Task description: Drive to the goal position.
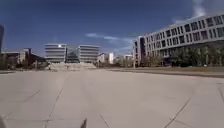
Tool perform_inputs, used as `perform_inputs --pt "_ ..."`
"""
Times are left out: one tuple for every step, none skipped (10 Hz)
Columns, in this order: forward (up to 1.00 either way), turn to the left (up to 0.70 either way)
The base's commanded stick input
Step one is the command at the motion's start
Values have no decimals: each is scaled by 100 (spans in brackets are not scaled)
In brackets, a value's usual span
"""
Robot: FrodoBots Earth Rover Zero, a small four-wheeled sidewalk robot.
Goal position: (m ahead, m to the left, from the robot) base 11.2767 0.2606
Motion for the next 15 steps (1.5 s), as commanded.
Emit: perform_inputs --pt "58 -1" --pt "58 -1" --pt "58 -1" --pt "58 -1" --pt "58 -1" --pt "58 -1" --pt "58 -1" --pt "58 -1" --pt "58 -1" --pt "58 -1" --pt "58 -1" --pt "58 -1" --pt "58 -1" --pt "58 -1" --pt "58 -1"
